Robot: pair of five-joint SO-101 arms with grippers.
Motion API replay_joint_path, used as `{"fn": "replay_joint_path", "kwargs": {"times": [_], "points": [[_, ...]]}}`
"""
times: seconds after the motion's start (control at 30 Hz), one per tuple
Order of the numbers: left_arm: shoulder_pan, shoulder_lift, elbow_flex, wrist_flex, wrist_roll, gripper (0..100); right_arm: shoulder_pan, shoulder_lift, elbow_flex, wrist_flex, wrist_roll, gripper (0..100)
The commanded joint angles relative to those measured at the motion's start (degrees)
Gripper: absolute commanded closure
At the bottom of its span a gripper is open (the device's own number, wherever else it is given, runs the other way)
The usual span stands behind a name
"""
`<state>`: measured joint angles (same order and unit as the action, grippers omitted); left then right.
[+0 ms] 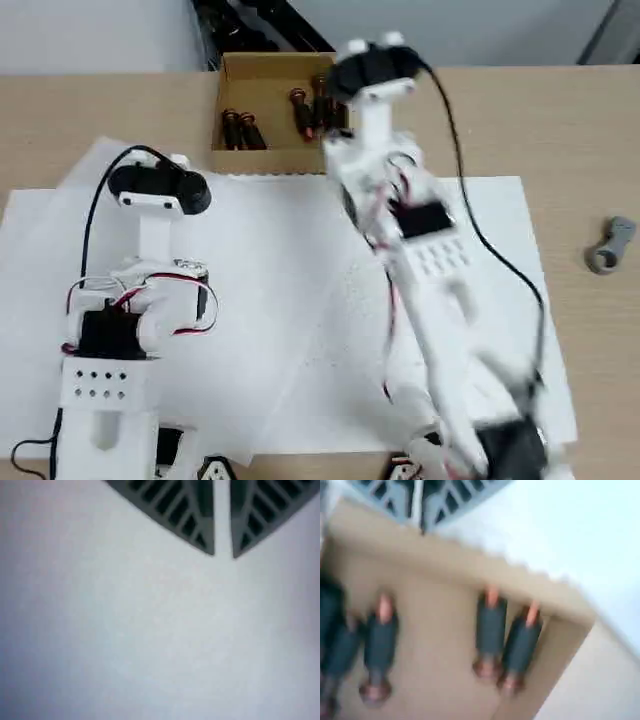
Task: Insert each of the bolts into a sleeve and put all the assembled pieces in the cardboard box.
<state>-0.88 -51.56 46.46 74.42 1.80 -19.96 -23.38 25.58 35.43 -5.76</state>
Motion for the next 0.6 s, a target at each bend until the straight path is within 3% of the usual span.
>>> {"fn": "replay_joint_path", "kwargs": {"times": [0.0, 0.1, 0.33, 0.57], "points": [[-0.3, -0.8, 0.4, -2.2, -3.0, 100, 1.2, -20.9, 9.0, 5.3, 0.7, 99.5], [-1.9, -0.8, 0.3, -3.4, -4.9, 100, 1.7, -34.8, 17.5, 9.3, 0.8, 99.5], [-14.2, -0.8, 0.7, -7.8, -5.2, 100, 5.3, -61.2, 37.7, 13.5, 0.9, 99.5], [-15.8, -3.3, 3.7, -8.3, -5.4, 100, 8.7, -80.9, 54.2, 17.9, 1.1, 99.5]]}}
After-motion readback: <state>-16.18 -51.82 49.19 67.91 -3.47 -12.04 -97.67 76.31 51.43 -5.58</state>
